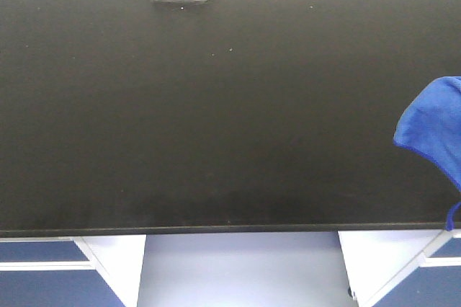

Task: Wipe right workspace with blue cloth
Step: 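Lower the held blue cloth onto the bench top with the right gripper, then drag the cloth across the bench top away from the right arm and back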

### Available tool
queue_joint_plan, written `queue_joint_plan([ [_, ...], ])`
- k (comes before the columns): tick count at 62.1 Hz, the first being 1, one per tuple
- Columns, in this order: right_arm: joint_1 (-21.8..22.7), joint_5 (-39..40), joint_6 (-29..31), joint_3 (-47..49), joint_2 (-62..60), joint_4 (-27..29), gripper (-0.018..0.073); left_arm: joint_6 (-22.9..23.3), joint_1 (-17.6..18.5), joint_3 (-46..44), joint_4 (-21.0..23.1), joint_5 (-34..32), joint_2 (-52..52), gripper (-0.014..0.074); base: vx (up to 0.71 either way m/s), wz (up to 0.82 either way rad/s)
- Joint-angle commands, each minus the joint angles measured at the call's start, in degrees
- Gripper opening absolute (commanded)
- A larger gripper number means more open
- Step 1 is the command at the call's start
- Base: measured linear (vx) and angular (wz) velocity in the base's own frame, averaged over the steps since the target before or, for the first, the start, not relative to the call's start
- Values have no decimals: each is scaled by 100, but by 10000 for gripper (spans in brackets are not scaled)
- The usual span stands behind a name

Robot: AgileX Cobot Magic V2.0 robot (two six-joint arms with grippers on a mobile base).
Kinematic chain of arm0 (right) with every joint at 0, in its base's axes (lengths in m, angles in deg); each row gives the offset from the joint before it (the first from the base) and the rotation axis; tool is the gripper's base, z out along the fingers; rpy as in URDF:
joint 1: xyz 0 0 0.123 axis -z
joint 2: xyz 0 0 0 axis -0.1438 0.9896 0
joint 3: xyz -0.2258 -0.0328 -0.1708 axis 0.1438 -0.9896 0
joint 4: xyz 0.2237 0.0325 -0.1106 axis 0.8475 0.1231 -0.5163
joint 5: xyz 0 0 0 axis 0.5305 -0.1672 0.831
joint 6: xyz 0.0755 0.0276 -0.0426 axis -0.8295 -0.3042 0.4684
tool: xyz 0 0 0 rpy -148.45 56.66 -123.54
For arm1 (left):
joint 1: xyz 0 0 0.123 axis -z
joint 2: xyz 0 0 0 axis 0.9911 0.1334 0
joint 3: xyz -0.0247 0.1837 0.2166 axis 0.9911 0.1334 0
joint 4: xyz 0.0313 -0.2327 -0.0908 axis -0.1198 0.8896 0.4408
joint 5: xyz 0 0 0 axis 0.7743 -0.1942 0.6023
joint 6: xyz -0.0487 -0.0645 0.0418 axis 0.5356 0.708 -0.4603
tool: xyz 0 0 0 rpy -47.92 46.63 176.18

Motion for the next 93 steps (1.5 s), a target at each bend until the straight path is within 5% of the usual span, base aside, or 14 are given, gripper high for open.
queue_joint_plan([
  [1,18,478,23,170,21,-13,0,49,26,181,2,-495,-95,-6,9,6],
  [62,25,753,44,170,175,90,0,49,26,181,2,-495,-95,-6,1,1],
  [76,25,1124,30,69,1605,-691,0,49,26,181,2,-495,-95,-6,0,0],
  [93,19,2873,44,68,4046,-328,2,49,26,181,2,-495,-95,-6,0,0],
])
